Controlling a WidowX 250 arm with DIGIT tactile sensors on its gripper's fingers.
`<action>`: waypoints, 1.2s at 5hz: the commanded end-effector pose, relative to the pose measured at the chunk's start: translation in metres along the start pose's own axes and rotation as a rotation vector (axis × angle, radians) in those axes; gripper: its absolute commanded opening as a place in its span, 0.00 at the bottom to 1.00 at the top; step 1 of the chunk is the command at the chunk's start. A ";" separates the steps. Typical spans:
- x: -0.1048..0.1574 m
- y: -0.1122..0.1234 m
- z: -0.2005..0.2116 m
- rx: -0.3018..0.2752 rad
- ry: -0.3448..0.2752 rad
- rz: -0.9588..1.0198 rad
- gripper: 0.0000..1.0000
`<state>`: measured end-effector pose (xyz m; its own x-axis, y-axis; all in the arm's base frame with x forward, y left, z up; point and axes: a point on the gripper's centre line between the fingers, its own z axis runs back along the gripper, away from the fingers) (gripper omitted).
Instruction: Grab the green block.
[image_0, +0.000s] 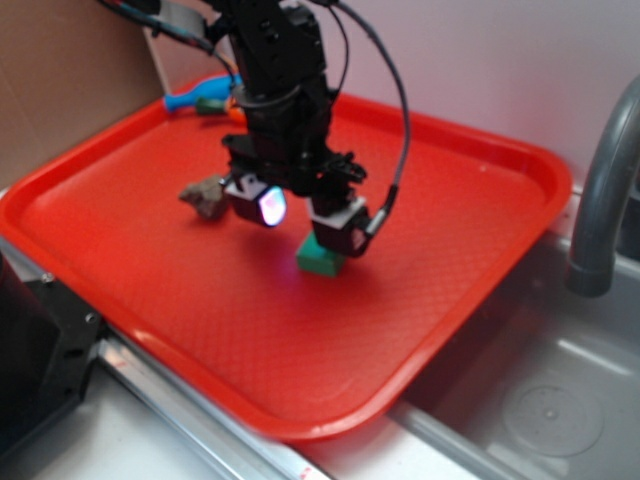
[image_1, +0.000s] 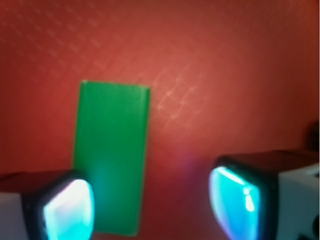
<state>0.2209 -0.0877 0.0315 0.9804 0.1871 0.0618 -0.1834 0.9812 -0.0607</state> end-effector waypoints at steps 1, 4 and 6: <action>0.016 -0.016 -0.018 -0.061 0.035 0.008 1.00; -0.026 -0.003 0.031 0.029 -0.008 -0.085 1.00; 0.004 -0.003 0.079 -0.006 -0.169 -0.068 1.00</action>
<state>0.2099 -0.0869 0.0996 0.9758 0.1123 0.1876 -0.1080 0.9936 -0.0328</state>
